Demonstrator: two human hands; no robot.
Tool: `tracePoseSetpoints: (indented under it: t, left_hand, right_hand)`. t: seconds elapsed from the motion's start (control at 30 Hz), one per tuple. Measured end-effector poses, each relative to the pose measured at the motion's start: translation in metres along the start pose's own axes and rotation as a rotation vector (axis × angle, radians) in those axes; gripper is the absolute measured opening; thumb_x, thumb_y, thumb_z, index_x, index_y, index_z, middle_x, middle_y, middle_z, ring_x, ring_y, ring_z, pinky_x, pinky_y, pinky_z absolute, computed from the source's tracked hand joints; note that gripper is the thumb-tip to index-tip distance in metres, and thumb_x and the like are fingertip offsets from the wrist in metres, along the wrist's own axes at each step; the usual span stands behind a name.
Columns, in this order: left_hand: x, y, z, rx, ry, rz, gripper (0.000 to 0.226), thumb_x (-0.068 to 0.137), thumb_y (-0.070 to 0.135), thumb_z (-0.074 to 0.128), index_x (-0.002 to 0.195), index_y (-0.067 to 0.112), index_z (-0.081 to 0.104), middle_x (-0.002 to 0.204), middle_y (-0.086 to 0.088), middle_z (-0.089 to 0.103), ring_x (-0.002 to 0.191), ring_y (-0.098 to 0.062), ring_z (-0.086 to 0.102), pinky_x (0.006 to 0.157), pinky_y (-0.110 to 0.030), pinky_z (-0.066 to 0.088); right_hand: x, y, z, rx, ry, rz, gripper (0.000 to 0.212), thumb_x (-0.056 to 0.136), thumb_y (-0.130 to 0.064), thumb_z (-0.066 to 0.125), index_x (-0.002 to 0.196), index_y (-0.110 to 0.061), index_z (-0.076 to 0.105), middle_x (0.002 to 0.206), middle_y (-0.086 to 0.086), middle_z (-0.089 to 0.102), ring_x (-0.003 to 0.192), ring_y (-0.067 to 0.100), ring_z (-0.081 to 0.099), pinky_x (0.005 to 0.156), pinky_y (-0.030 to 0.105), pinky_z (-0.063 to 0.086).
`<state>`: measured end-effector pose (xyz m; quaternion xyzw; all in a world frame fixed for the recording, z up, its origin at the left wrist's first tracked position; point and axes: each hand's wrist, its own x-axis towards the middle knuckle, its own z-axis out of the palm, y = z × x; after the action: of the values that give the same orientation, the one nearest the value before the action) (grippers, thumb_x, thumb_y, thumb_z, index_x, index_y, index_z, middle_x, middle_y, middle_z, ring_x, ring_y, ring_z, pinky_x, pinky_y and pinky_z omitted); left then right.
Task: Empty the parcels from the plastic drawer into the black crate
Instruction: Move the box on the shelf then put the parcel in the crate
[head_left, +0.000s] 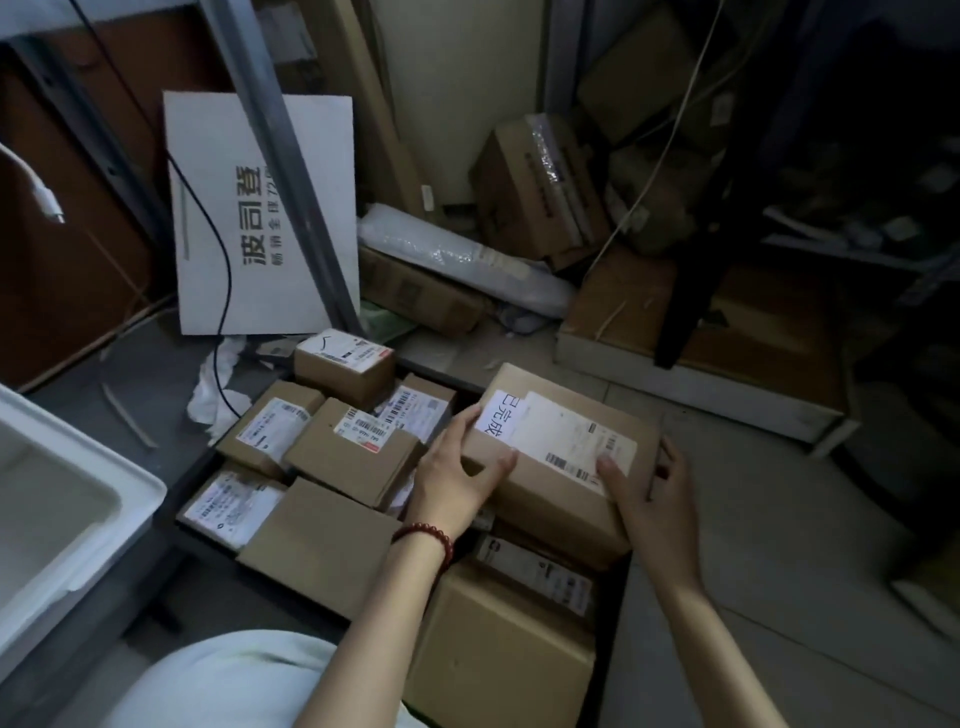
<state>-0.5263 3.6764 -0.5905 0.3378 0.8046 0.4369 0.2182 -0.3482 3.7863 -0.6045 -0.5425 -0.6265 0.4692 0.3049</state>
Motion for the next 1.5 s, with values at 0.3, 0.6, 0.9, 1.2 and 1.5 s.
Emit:
tracePoseSetpoints:
  t: [0.3,0.6,0.9,1.2,1.5]
  left_hand:
    - [0.01,0.012,-0.002,0.638,-0.068,-0.025,0.068,0.087,0.072,0.029,0.147,0.05,0.006,0.156,0.007,0.026,0.142,-0.024,0.022,0.108,-0.052,0.022]
    - [-0.008,0.024,-0.059,0.851,0.162,0.04,0.077,0.083,0.074,0.036,0.148,0.036,0.023,0.156,0.002,0.025,0.144,-0.024,0.016,0.11,-0.051,0.019]
    - [-0.105,-0.031,-0.203,0.949,0.503,-0.295,0.068,0.083,0.068,0.044,0.143,0.037,0.033,0.152,0.008,0.03,0.14,-0.021,0.021,0.109,-0.048,0.026]
    - [-0.244,-0.061,-0.298,1.006,0.8,-0.566,0.065,0.087,0.056,0.048,0.145,0.032,0.032,0.144,0.008,0.041,0.13,-0.02,0.034,0.103,-0.04,0.03]
    - [-0.269,-0.065,-0.35,1.086,0.817,-0.611,0.066,0.09,0.048,0.049,0.148,0.028,0.024,0.15,0.007,0.031,0.134,-0.018,0.031,0.106,-0.04,0.027]
  right_hand:
    - [0.01,-0.018,-0.009,-0.308,-0.045,0.034,0.085,0.08,-0.063,0.063,0.148,-0.025,0.029,0.15,0.007,0.033,0.134,0.033,0.034,0.107,0.051,0.034]
    - [-0.009,-0.059,0.013,-0.422,0.001,-0.39,0.066,0.084,-0.049,0.065,0.142,-0.03,0.04,0.152,0.001,0.031,0.141,0.023,0.025,0.113,0.053,0.024]
    - [-0.09,-0.149,0.133,-0.37,-0.421,-0.925,0.055,0.088,-0.045,0.063,0.137,-0.026,0.047,0.15,0.0,0.031,0.137,0.021,0.031,0.11,0.042,0.031]
    - [-0.218,-0.219,0.232,-0.339,-0.759,-1.44,0.057,0.087,-0.043,0.063,0.138,-0.024,0.047,0.148,0.0,0.038,0.135,0.024,0.036,0.107,0.038,0.029]
    - [-0.273,-0.255,0.291,-0.542,-0.849,-1.64,0.069,0.089,-0.043,0.06,0.148,-0.026,0.029,0.154,0.001,0.031,0.14,0.022,0.029,0.114,0.04,0.023]
